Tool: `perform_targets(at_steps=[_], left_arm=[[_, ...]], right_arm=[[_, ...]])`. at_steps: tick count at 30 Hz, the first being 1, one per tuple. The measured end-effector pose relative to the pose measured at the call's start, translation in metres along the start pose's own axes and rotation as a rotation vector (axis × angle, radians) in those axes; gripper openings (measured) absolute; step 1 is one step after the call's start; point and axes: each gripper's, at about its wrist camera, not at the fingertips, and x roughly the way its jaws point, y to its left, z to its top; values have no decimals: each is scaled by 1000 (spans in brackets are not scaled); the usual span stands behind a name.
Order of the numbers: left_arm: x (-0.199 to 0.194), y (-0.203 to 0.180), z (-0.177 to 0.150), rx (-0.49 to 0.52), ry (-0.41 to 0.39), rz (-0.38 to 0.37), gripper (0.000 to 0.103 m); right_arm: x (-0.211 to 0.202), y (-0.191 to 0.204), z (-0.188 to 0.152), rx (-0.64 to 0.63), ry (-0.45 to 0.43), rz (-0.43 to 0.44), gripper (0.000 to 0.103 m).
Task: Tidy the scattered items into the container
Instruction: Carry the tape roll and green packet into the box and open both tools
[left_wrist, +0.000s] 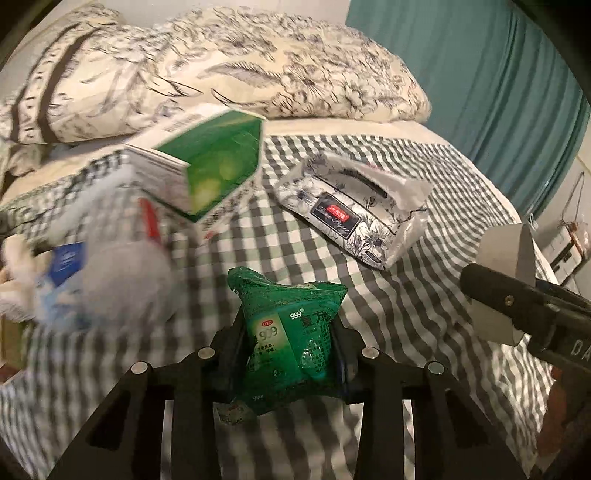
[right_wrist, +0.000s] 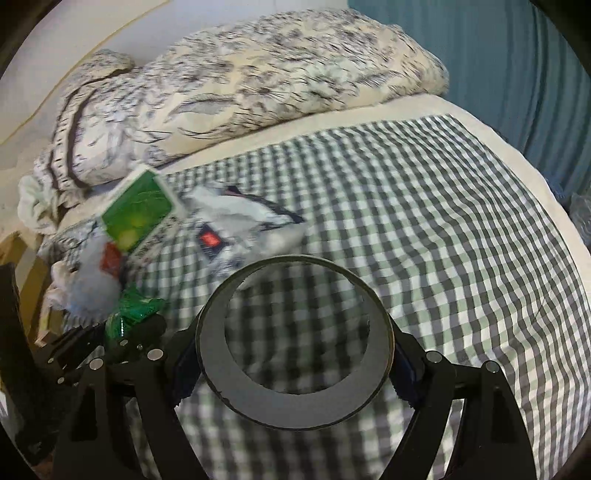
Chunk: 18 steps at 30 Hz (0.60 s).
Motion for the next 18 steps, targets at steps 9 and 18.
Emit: perform_targets(at_steps=[9,18], left_arm=[[-69,21,-8,-36,-32,92,38],[-150,69,-19,-140,-103,180,38]], right_arm=[[-46,44,-16,-79,-45,77,83],[-98,97,-29,-163,-103,149,83]])
